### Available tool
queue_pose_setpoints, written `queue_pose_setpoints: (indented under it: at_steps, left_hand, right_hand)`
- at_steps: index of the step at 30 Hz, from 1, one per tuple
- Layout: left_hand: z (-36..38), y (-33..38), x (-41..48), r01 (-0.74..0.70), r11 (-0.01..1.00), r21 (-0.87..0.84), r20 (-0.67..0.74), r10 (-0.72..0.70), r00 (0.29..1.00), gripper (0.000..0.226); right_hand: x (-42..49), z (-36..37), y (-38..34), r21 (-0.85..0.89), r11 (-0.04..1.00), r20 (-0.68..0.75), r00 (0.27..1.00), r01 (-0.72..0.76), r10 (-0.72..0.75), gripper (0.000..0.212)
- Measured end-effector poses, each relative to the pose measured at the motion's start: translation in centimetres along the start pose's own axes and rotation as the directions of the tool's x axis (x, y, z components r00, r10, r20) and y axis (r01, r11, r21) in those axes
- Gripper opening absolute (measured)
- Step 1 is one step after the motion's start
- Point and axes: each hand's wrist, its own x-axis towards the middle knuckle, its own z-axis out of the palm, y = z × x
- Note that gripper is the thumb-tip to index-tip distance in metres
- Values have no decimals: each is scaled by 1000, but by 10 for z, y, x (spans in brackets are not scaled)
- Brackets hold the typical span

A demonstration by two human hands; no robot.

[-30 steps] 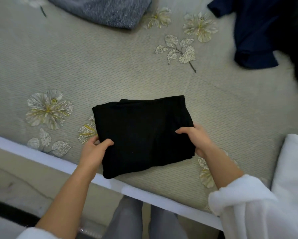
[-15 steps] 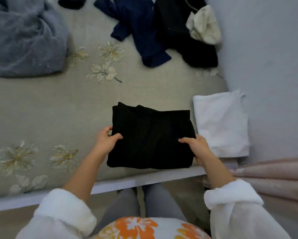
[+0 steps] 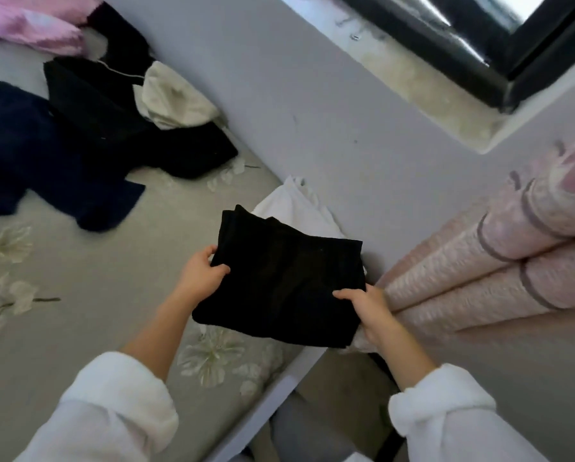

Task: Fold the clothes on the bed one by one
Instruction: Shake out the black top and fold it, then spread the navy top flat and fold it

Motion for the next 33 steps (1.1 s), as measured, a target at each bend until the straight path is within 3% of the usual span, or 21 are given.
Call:
queue_pose_setpoints:
  at_steps: [7,11,14,16,18,20,21,23,24,26,28,29,31,33]
  left_hand:
    - [44,89,100,-224,936,271,-98,259,961,45]
    - [67,94,144,-182,936,301,-244,260,934,42]
    - [87,69,153,-123,902,415,-220,231,948,47]
    - [99,46,150,-176,854,489,-133,272,953,52]
    - [109,25,146,-244,764,598,-24,322,946,57]
    - [116,7,148,-266,687,676,68,301,951,62]
    - [117,0,151,-261,648,715,98,277,956,65]
    - [118,-12,156,-252,553,794,139,239,961,73]
    - [117,-18,158,-251,502,828,156,225,962,77]
    - [114,-28,159,-249,416,875,178,201,963,84]
    - [111,-32,161,-254,377,891,209,156,965,88]
    - [109,-31,164,-264,389,883,231,130,964,89]
    - [101,-23,167,-286,508,812,275,97,956,86]
    - [93,-15,168,-328,632,702,284,173,943,73]
  right_hand:
    - [66,-2,-16,228,970,-68,992,-89,107,40]
    - [95,11,-10,278,941,-66,973,-194,221,50]
    - [107,25,-3,69,951,-88,947,-303,308,43]
    - [113,32,3,-257,931,-226,953,-258,202,57]
    - [113,36,9,-644,762,-247,961,-69,-122,76]
    - [116,42,12,-833,512,9,930,210,-367,78]
    - [120,44,12,-858,408,159,915,314,-370,76]
    - [130,43,19,-876,268,354,913,400,-205,71]
    - [135,41,24,-892,222,385,919,394,-83,68]
    - [139,34,35,-922,141,378,918,361,120,68]
    - [139,31,41,-932,80,363,908,354,209,73]
    - [139,31,39,-934,66,355,904,350,239,73]
    - [141,38,25,-939,54,341,902,339,266,64]
    - [147,47,6,-942,59,336,928,331,160,45]
